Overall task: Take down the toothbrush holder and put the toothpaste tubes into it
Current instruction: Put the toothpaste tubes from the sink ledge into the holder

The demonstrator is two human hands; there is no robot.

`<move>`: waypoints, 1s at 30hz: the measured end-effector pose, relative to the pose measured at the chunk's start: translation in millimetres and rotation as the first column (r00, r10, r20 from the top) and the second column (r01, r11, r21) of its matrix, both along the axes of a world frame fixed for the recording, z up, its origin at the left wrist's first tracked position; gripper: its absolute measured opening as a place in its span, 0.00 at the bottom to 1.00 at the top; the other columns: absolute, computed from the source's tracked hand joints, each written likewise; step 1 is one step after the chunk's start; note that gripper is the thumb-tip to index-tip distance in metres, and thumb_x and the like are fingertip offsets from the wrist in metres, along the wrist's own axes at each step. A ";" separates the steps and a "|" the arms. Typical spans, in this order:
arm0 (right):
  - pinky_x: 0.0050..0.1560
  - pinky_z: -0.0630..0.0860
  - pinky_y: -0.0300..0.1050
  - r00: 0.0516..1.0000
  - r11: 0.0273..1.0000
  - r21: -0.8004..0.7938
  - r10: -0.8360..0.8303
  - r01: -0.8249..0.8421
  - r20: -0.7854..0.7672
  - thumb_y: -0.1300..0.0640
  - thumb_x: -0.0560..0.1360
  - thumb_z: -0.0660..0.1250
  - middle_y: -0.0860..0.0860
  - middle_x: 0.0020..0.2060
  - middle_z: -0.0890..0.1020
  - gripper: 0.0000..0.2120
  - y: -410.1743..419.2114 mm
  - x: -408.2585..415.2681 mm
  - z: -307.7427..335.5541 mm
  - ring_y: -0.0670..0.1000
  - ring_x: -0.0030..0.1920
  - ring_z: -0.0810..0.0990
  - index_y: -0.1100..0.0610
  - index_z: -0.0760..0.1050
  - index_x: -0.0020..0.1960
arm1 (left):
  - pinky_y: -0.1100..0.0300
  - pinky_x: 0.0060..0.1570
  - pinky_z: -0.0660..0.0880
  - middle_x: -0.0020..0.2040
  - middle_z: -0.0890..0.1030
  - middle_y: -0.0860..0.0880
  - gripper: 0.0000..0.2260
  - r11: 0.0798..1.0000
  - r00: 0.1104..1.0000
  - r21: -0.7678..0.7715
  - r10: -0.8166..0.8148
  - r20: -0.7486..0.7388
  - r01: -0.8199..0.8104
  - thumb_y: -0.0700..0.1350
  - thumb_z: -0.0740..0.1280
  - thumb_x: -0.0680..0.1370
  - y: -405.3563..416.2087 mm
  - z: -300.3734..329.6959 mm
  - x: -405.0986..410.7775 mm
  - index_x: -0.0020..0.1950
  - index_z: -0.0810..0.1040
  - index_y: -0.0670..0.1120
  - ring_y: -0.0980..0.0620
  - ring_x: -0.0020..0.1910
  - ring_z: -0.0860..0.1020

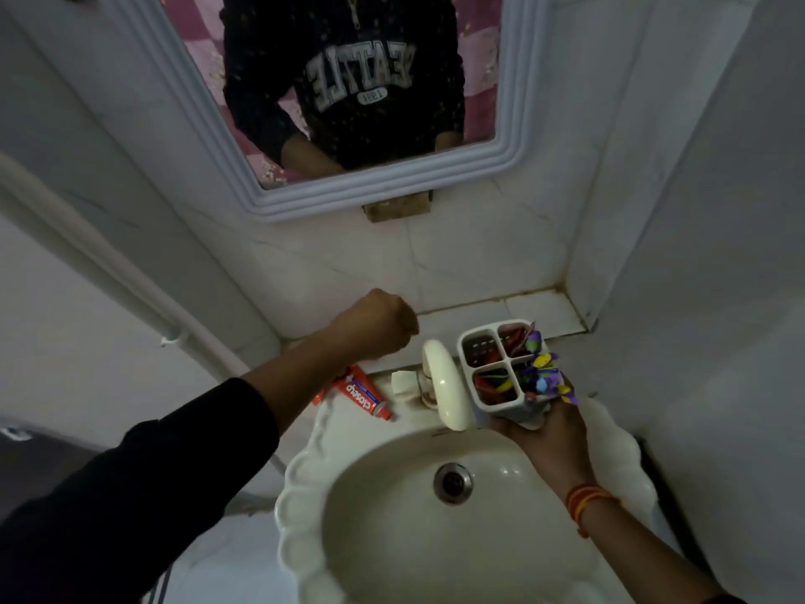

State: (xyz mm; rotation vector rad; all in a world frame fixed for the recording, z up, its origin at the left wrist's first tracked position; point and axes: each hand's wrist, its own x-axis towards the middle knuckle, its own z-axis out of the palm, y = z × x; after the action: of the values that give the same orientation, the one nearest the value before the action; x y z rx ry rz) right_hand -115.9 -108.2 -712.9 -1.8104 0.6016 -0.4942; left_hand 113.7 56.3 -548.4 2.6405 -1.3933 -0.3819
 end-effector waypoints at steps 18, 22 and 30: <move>0.60 0.71 0.30 0.998 0.999 -0.039 0.006 -0.009 -0.065 0.18 0.51 0.73 0.50 0.63 0.84 0.58 3.0 -3.6 8.5 0.49 0.65 0.80 0.57 0.79 0.69 | 0.52 0.54 0.73 0.51 0.83 0.47 0.14 0.886 0.835 0.291 -0.447 0.321 0.362 0.38 0.66 0.71 70.0 -91.5 17.2 0.56 0.80 0.45 0.43 0.50 0.78; 0.62 0.72 0.37 0.998 0.998 -0.063 0.007 -0.012 -0.069 0.18 0.51 0.73 0.50 0.63 0.84 0.58 2.3 -3.9 8.9 0.49 0.65 0.80 0.56 0.79 0.69 | 0.51 0.52 0.75 0.59 0.81 0.43 0.14 0.936 0.886 0.052 -0.347 0.307 0.349 0.43 0.68 0.76 72.8 -85.7 25.2 0.61 0.77 0.44 0.40 0.55 0.78; 0.57 0.68 0.17 0.994 0.999 0.013 0.046 -0.045 -0.096 0.20 0.52 0.75 0.49 0.63 0.84 0.57 1.0 -2.4 7.6 0.48 0.66 0.80 0.56 0.78 0.70 | 0.53 0.55 0.81 0.59 0.80 0.49 0.20 0.812 0.952 -0.532 0.092 -0.290 -0.241 0.43 0.72 0.77 51.9 -34.6 11.6 0.66 0.71 0.48 0.51 0.57 0.81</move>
State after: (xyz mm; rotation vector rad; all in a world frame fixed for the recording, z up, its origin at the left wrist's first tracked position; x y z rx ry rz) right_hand -118.3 -107.2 -705.2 -1.8419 0.6264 -0.3739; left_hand 125.3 108.3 -583.0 2.1133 -0.9851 -0.2249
